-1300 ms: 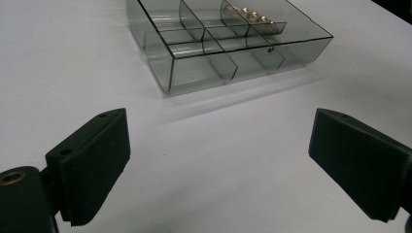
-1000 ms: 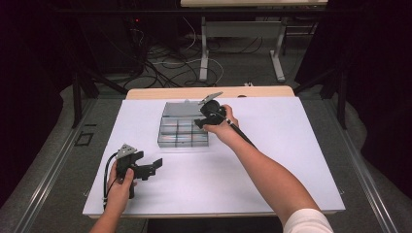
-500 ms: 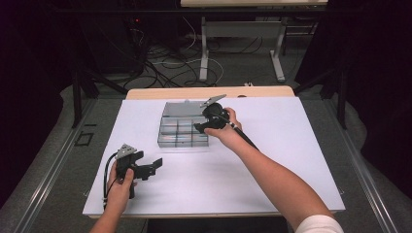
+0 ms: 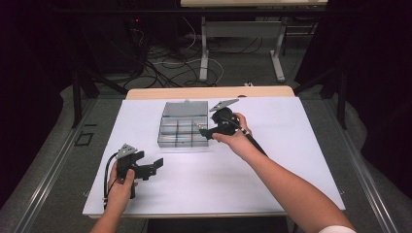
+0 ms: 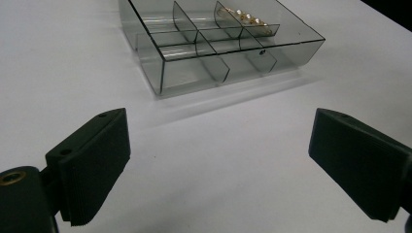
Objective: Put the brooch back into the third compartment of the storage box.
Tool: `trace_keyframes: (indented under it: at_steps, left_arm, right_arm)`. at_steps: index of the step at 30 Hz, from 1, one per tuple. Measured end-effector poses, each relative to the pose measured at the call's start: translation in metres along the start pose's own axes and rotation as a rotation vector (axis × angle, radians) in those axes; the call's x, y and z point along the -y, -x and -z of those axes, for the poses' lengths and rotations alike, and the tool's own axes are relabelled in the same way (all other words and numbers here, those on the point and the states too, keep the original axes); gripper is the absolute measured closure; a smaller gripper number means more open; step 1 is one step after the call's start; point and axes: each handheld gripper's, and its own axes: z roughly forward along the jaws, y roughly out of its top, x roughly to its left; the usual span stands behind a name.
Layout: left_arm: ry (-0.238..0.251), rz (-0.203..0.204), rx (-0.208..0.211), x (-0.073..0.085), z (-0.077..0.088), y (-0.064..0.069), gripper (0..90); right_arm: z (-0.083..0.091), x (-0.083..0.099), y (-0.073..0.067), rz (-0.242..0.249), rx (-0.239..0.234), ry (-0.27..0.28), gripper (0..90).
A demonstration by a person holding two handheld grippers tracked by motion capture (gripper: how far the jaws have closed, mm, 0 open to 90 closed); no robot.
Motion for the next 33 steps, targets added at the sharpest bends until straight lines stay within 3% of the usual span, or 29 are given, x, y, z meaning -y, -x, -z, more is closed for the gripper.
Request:
trace_keyframes:
  at_steps: [10,20,26,33]
  left_arm:
    - [0.003,0.006,-0.001,0.000,0.001,0.000,8.3]
    - [0.008,0.009,-0.001,0.001,0.001,0.000,8.3]
    - [0.008,0.009,-0.003,0.001,0.002,0.000,8.3]
    - [0.006,-0.001,0.003,0.001,0.003,0.001,8.3]
  right_arm:
    - [0.019,0.025,0.005,-0.012,0.009,0.054,20.8]
    - [0.039,0.054,0.014,-0.049,0.013,0.043,16.9]
    - [0.054,0.072,0.017,-0.031,0.048,0.069,15.2]
    - [0.074,0.095,0.025,-0.094,0.061,0.097,13.5]
